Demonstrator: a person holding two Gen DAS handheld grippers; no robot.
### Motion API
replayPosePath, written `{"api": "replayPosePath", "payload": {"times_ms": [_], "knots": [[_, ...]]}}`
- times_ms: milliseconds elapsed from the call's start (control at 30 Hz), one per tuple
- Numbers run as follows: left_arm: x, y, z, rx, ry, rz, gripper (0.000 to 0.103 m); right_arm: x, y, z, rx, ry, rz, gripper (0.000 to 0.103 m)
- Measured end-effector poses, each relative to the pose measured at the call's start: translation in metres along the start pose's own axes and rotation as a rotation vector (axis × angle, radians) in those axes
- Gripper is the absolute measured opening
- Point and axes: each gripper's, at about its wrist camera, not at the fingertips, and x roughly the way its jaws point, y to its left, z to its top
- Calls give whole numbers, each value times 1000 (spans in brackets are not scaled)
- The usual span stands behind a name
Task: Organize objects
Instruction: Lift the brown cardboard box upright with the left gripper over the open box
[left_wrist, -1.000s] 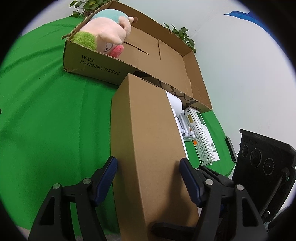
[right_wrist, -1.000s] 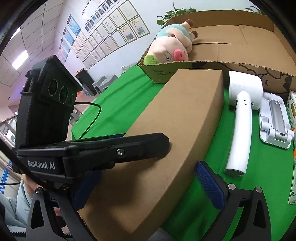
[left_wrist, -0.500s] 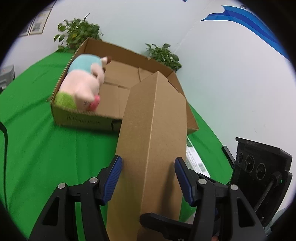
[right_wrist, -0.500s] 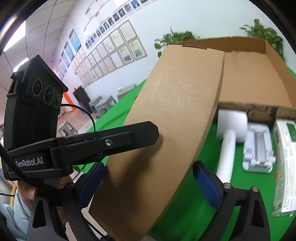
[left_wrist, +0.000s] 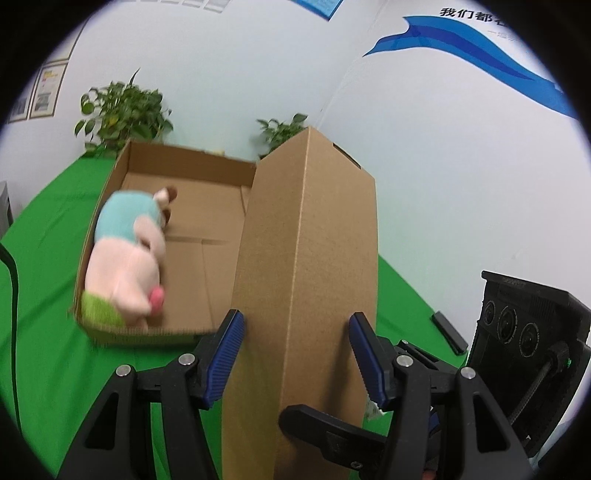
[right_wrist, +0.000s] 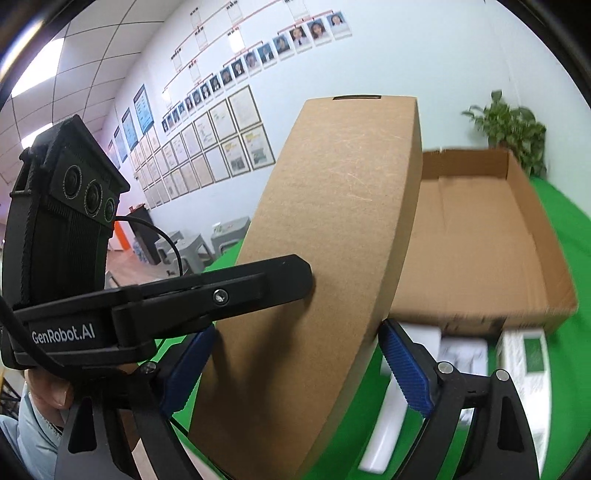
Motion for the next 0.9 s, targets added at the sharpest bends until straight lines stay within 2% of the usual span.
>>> {"api": "replayPosePath", "payload": {"times_ms": [267,367,633,900], "knots": [[-6,-7,59,56,-92,-31,57,-13,-4,68,-71,-94,-29,89],[-7,-9,79,66,-119,-36,57,2,1,102,-95,-116,-33,89],[0,2,106,52,-130,-38,57,22,1,149,-116,-126,-39,89],[30,27,118,11,-88,-24,57,76,-25,174,-89,-90,-40,89]]}}
